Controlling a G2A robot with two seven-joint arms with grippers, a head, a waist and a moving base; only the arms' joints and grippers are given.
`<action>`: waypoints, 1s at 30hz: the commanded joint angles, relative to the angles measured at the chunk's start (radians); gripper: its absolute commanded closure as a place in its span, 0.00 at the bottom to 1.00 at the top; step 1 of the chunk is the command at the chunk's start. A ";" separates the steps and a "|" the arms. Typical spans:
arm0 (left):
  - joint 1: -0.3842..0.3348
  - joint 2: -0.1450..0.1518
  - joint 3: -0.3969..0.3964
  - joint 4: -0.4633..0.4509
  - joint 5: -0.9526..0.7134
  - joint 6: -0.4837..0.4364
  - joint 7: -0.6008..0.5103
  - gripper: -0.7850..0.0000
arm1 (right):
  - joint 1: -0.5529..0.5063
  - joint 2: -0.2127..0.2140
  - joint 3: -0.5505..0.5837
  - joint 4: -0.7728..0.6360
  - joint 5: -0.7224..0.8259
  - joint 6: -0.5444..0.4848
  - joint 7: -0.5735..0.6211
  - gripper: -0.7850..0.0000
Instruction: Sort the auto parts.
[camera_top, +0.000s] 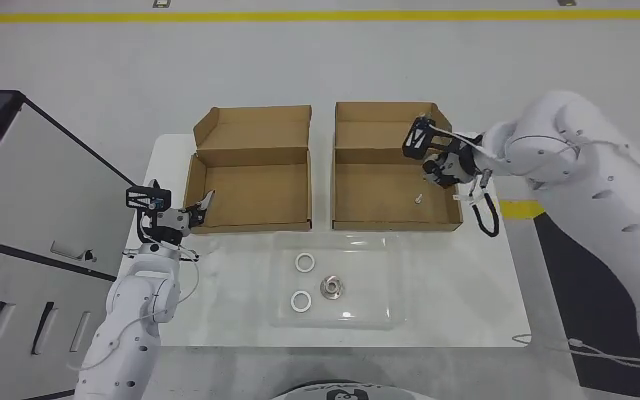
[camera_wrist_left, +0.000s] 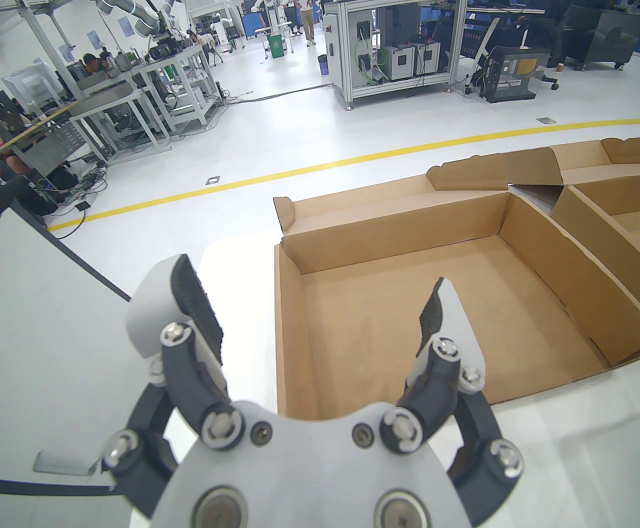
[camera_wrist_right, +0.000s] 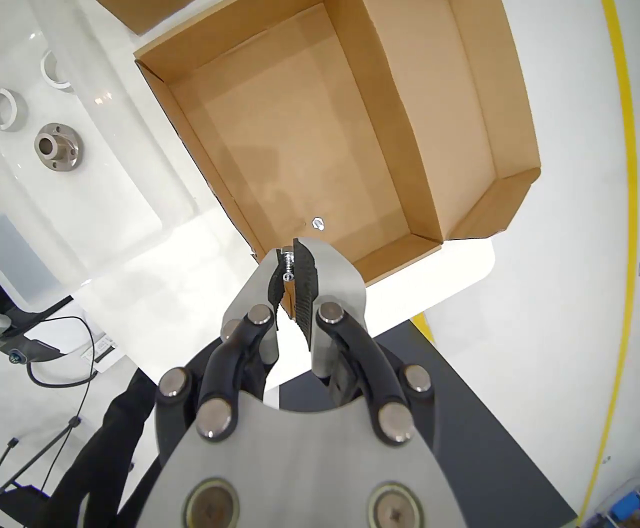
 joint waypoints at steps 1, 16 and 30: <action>0.000 0.000 0.000 0.000 0.000 0.000 0.000 0.00 | 0.010 -0.005 -0.031 0.011 -0.022 -0.009 -0.009 1.00; 0.000 0.000 0.000 0.000 0.000 0.000 0.000 0.00 | 0.093 -0.087 -0.219 0.120 -0.093 -0.069 -0.069 1.00; 0.000 0.000 0.000 0.000 0.000 0.000 0.000 0.00 | 0.149 -0.178 -0.374 0.230 -0.094 -0.102 -0.102 1.00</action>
